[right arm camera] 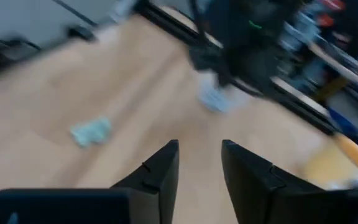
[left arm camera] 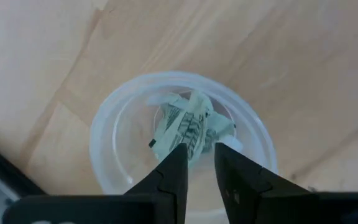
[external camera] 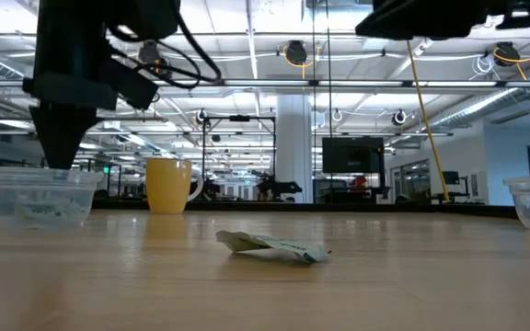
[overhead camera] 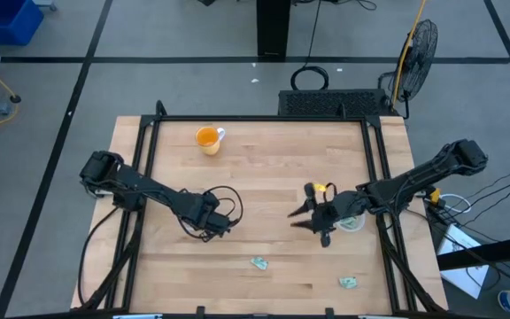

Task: Pick and place items into bin
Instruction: Put the stevia packet into the left transparent bin

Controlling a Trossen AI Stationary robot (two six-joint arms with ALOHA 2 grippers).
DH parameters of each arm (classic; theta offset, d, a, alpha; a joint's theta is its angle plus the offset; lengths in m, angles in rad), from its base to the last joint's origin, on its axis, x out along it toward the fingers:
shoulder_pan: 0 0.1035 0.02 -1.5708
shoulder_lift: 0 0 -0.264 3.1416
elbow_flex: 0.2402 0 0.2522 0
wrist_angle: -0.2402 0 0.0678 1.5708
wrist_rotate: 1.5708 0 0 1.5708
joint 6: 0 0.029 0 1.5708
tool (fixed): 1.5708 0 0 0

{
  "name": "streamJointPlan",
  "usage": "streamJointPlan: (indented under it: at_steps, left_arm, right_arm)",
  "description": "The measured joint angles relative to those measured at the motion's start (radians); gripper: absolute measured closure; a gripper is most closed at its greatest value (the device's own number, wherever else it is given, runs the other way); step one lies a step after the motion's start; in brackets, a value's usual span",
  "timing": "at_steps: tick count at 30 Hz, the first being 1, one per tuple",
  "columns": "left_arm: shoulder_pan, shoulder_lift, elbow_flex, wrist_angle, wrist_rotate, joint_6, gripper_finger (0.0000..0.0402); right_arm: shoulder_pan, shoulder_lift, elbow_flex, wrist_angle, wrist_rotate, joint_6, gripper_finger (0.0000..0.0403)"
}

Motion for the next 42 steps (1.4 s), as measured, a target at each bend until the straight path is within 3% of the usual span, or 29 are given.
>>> streamJointPlan:
  at_steps: [6, 12, 16, 21, 26, 31, 42]
  left_arm:
    - [-0.004, -0.001, 0.147, -0.149, -0.046, 0.025, 0.0314]
    - [-0.03, -0.001, 0.305, -0.181, -0.309, 0.081, 0.0314]
    - [-0.029, -0.002, 0.34, -0.166, -0.435, 0.087, 0.0314]
    - [-0.029, -0.002, 0.34, -0.141, -0.451, 0.135, 0.0314]
    - [-0.028, -0.001, 0.34, -0.098, -0.454, 0.162, 0.0314]
    - [-0.028, -0.001, 0.34, -0.073, -0.455, 0.189, 0.0314]
    - [-0.028, -0.001, 0.339, -0.076, -0.462, 0.189, 0.0314]
  right_arm:
    - [0.024, 0.118, -0.003, 0.127, -0.153, -0.009, 0.0236]
    - [0.041, 0.35, 0.027, 0.421, -0.275, 0.032, 0.021]
    - [0.056, 0.489, 0.12, 0.43, -0.263, 0.089, 0.021]
    - [0.065, 0.628, 0.201, 0.422, -0.178, 0.167, 0.0212]
    - [0.047, 0.737, 0.223, 0.42, -0.174, 0.305, 0.0214]
    - [0.043, 0.82, 0.227, 0.436, -0.165, 0.342, 0.0223]
    - [0.045, 0.85, 0.228, 0.411, -0.151, 0.392, 0.0235]
